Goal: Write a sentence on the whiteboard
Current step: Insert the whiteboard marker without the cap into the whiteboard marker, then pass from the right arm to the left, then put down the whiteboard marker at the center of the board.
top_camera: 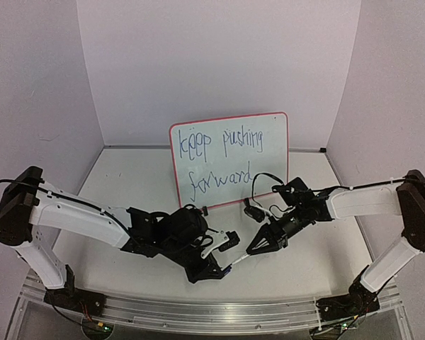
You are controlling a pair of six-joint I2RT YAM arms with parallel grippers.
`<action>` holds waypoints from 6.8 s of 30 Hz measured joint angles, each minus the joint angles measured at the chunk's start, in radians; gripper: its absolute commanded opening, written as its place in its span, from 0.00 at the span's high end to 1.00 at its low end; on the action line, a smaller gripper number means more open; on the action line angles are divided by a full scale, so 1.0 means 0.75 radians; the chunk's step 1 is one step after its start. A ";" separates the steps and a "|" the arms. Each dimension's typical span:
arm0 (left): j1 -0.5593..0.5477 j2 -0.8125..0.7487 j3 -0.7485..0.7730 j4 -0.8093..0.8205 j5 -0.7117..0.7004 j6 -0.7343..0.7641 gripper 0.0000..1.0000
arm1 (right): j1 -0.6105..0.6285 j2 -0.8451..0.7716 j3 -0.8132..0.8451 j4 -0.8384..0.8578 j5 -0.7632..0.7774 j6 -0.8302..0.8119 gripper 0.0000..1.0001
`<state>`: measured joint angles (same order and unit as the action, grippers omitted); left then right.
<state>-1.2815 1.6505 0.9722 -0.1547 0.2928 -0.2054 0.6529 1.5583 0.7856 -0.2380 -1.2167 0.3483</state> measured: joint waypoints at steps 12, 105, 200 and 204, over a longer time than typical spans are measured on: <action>-0.012 0.000 -0.008 -0.014 0.002 0.000 1.00 | 0.036 0.025 0.002 -0.003 0.000 -0.009 1.00; 0.135 -0.322 -0.062 -0.049 0.145 -0.113 0.23 | 0.104 0.124 0.117 0.010 -0.033 -0.064 1.00; 0.240 -0.235 -0.201 -0.046 0.371 -0.281 1.00 | -0.088 -0.145 0.129 -0.056 0.496 0.045 0.22; 0.275 -0.213 -0.201 -0.193 0.200 -0.286 1.00 | -0.143 -0.227 0.129 -0.082 0.721 0.047 0.16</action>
<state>-1.0755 1.4909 0.8215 -0.2991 0.4426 -0.4197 0.5457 1.3882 0.8825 -0.2992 -0.6763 0.3834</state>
